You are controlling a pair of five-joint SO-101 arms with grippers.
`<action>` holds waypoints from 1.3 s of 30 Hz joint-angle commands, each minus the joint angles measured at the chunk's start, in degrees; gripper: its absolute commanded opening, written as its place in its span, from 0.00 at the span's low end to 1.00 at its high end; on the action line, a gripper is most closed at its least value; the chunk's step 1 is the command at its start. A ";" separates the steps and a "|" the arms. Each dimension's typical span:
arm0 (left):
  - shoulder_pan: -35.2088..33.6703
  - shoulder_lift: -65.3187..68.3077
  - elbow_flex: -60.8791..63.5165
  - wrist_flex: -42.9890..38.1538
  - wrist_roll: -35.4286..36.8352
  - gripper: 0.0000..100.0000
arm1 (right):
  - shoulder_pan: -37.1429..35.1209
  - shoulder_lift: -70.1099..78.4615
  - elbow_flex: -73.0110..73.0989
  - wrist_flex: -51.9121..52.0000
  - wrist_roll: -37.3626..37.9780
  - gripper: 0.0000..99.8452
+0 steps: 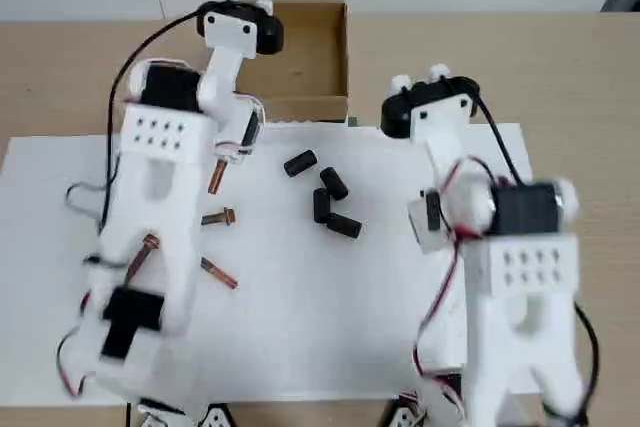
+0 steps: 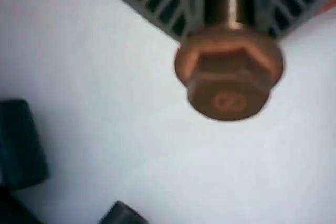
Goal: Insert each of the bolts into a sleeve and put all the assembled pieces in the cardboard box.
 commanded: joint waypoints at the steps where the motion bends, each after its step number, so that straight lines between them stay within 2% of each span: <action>1: 1.23 -15.03 3.74 0.97 -0.35 0.00 | 0.57 -8.92 1.76 -0.04 0.18 0.00; 4: 2.29 -23.56 9.54 0.79 -0.26 0.00 | 0.57 -14.81 5.01 -0.22 0.18 0.00; 8: 2.81 -33.67 19.56 -3.43 -0.18 0.00 | 0.57 -21.85 10.73 -3.82 0.18 0.00; 13: 2.64 -45.71 36.09 -13.27 1.41 0.00 | 0.48 -29.05 20.31 -11.03 0.00 0.00; 18: 2.81 -58.64 53.85 -25.76 6.24 0.00 | 0.22 -37.05 30.15 -18.86 -5.27 0.00; 22: 2.64 -68.92 65.54 -34.81 7.30 0.00 | 0.22 -42.24 37.36 -23.52 -5.71 0.00; 31: 2.64 -87.56 84.09 -45.71 13.98 0.00 | -0.13 -51.74 51.87 -35.03 -8.00 0.00; 35: 3.08 -96.09 91.47 -48.26 16.35 0.00 | -4.53 -56.13 58.29 -38.55 -8.35 0.00; 39: 2.99 -105.14 98.33 -51.25 23.12 0.00 | -10.42 -62.20 66.55 -43.12 -8.35 0.00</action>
